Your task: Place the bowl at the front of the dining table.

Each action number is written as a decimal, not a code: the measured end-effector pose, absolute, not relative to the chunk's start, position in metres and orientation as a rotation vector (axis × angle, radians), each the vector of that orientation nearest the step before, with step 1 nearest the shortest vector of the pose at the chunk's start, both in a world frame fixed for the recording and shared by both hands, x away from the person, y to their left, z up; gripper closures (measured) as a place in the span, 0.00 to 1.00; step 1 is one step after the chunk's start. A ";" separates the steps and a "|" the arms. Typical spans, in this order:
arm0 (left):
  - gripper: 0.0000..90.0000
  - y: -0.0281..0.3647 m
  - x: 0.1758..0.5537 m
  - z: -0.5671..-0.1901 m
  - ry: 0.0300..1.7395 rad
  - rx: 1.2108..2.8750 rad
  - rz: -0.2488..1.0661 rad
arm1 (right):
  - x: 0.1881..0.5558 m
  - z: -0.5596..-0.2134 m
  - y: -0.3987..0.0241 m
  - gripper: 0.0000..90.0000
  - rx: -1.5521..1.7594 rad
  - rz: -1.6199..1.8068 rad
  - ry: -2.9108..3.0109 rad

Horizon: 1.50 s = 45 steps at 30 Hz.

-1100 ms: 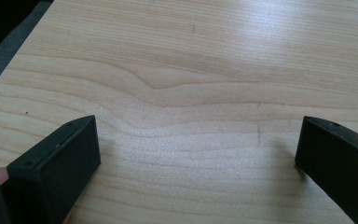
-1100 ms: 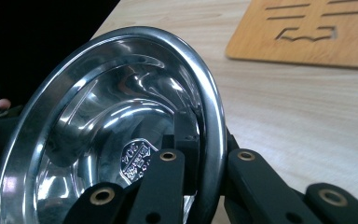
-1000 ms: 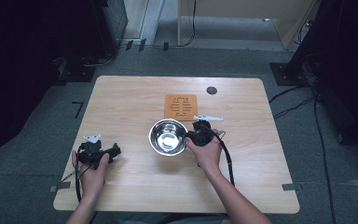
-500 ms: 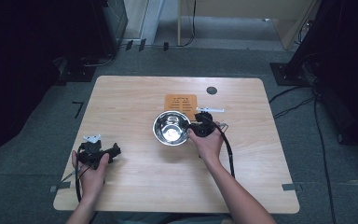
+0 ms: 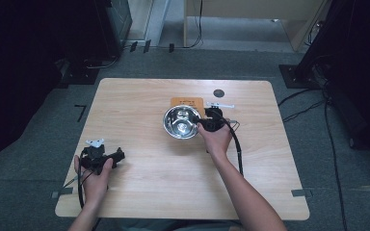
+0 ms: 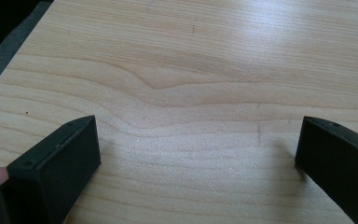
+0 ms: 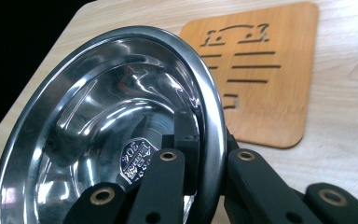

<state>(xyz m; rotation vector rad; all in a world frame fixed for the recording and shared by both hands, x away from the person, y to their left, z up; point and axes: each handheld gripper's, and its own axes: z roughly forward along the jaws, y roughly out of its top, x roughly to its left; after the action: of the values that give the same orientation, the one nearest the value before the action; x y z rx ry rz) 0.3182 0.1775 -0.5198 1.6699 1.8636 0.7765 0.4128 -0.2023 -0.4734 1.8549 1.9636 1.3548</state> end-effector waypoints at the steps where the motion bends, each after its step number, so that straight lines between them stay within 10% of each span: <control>1: 0.00 0.178 0.318 -0.520 1.864 1.670 0.777 | 0.413 -0.473 -0.202 0.98 1.855 1.355 1.964; 45: 0.00 0.177 0.318 -0.520 1.857 1.674 0.776 | 0.486 -0.501 -0.207 0.96 2.167 1.176 1.663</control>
<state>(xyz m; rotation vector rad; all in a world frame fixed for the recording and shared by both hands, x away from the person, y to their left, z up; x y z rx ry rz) 0.3183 0.1772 -0.5199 1.6739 1.8570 0.7756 0.4863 -0.2073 -0.5008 2.1672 1.6628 1.1762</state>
